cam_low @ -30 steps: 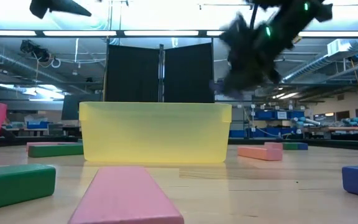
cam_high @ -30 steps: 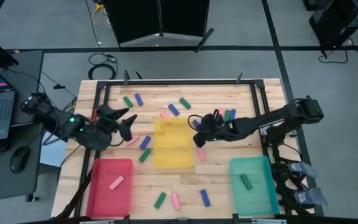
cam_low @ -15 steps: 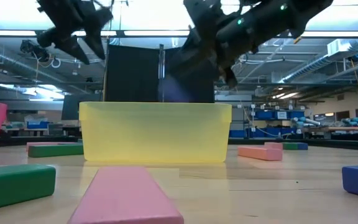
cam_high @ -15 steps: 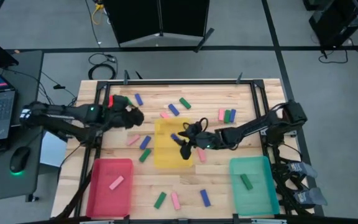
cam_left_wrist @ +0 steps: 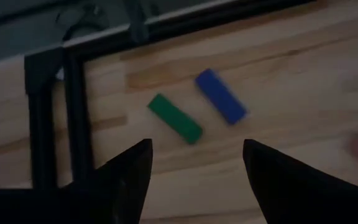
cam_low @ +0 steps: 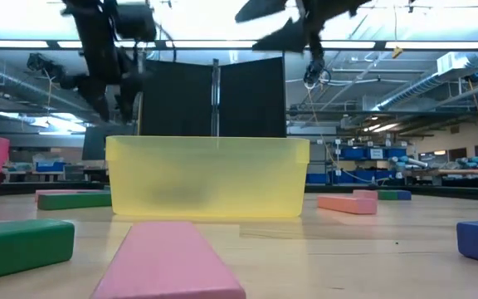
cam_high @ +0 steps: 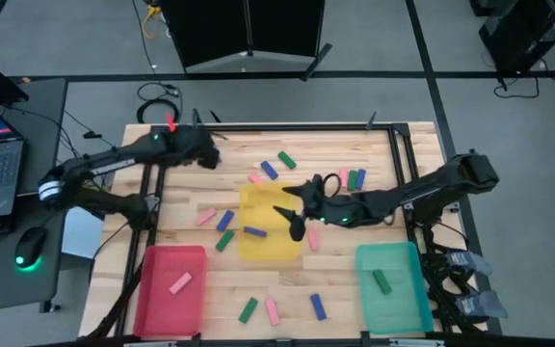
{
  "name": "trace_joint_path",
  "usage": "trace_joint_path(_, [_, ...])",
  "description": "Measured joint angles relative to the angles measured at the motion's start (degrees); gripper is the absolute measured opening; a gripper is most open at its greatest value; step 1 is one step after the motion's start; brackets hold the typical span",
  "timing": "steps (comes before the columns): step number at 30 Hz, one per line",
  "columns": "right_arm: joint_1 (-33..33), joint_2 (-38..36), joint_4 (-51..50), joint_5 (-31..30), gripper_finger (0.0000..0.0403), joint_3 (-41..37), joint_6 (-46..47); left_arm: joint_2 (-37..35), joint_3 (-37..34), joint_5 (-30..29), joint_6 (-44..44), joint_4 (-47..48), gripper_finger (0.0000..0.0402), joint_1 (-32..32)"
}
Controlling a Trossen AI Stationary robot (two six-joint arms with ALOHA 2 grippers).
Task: Sort blocks
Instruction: Put the green block into the blue bin
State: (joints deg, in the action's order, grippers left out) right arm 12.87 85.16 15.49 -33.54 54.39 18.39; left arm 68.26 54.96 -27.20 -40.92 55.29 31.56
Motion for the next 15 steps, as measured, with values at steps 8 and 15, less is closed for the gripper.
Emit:
trace_joint_path(8, [4.76,-5.25,-4.22,-3.14,0.0285,0.02,-2.11,11.87,0.02,12.93,9.68,-10.32,0.0259,15.72])
trace_joint_path(15, [9.08,-4.42,-5.26,-8.54,0.0286,-0.02,-2.07,19.32,0.02,16.49,9.64,-11.46,0.0259,21.26])
